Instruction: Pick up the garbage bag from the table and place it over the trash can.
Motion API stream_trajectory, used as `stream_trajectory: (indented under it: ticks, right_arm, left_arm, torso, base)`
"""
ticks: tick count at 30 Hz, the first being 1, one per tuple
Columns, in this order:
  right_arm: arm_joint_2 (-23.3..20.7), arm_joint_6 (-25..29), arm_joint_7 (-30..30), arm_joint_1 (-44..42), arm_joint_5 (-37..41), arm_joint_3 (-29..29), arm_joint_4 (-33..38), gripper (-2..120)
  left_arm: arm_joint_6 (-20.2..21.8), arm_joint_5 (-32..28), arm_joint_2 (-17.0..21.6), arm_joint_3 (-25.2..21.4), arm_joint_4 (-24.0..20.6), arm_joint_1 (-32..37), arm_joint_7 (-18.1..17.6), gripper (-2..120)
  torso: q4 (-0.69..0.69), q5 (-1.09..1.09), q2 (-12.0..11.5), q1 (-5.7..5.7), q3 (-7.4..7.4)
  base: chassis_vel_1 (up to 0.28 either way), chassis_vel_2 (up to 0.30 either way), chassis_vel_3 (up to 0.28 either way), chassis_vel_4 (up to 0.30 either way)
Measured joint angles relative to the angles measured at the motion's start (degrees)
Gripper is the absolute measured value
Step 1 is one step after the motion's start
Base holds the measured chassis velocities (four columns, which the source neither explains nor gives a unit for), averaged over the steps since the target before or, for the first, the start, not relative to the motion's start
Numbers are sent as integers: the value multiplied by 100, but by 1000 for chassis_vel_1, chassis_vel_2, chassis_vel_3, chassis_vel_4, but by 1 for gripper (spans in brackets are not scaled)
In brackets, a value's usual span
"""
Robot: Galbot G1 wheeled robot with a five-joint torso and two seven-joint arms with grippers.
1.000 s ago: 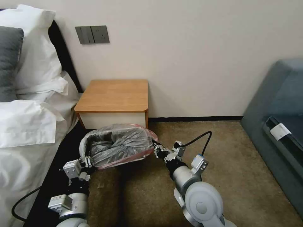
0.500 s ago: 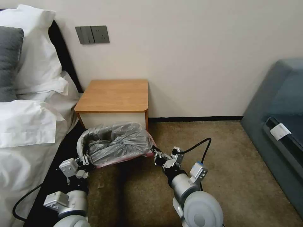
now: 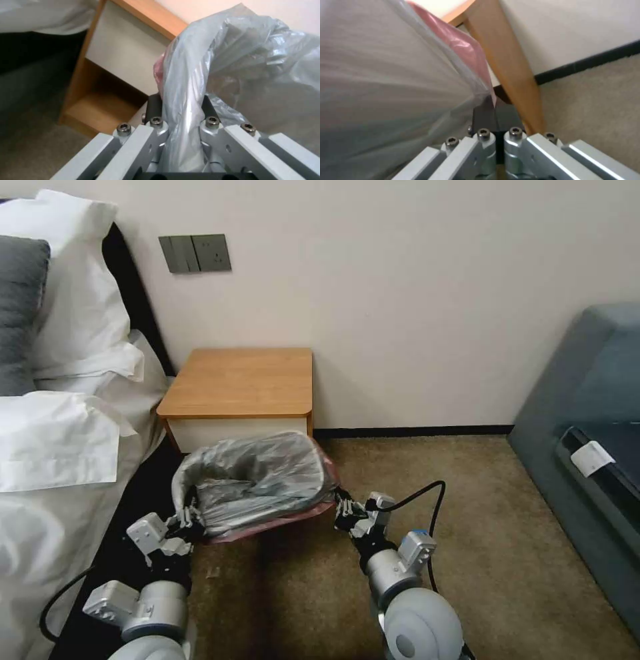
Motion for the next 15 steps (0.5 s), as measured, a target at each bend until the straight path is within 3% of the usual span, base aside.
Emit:
stream_trajectory:
  ticks: [15]
  right_arm:
    - [16,393,-106,119,-859,153,-687,0]
  left_arm:
    - [251,-170,-39,299,-371,158,-33,7]
  torso:
    - [0,0,0,0,0]
  base:
    - [0,0,0,0]
